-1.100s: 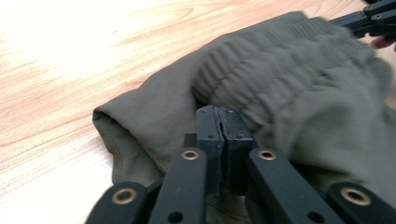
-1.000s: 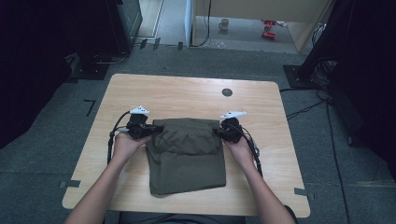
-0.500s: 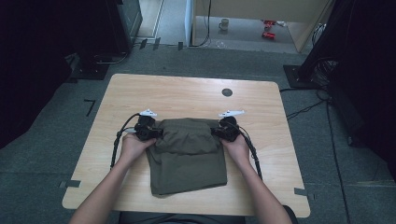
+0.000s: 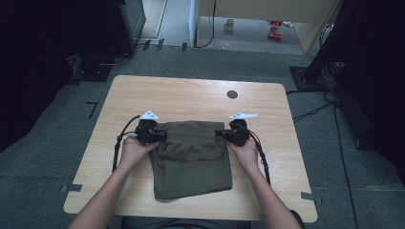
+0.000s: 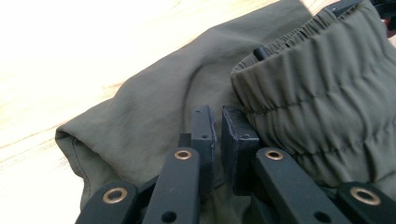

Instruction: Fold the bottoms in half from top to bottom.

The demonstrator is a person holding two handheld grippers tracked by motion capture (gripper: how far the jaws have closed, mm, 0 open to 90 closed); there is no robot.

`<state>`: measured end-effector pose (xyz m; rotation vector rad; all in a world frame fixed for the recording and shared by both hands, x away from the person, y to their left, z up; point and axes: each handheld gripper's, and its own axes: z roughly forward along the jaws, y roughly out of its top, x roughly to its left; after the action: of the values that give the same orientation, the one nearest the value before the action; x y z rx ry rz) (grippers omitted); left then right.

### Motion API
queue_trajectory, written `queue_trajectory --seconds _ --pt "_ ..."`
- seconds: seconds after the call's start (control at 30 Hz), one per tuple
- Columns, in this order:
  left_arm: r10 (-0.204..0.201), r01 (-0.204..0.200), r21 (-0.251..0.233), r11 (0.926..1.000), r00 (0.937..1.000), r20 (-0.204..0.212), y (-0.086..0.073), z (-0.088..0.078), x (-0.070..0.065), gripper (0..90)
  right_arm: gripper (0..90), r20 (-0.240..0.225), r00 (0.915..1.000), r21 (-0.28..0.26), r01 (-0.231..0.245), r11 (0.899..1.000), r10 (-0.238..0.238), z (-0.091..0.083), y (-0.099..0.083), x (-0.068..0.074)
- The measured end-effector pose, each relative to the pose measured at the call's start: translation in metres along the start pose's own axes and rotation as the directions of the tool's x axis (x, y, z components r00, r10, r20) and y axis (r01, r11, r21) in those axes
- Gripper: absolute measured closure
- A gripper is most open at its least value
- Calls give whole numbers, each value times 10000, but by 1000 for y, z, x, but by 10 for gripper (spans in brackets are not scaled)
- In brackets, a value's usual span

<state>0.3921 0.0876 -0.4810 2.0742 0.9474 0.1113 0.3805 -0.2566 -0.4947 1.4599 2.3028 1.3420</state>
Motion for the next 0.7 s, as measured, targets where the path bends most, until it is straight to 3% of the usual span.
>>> queue_trajectory --seconds 0.4,0.57,0.7 --pt "667 -658 -219 9976 9968 435 -7 -19 -24 822 864 -339 9964 -56 772 9970 -774 -24 -9 22" --pt "883 -876 -162 9960 9947 526 -13 -24 -32 819 868 1 9913 -164 1315 9912 -1315 -30 -8 31" --pt "904 -900 -101 9959 9942 575 -16 -24 -36 818 876 255 9946 -315 1016 9943 -1008 -32 -7 22"
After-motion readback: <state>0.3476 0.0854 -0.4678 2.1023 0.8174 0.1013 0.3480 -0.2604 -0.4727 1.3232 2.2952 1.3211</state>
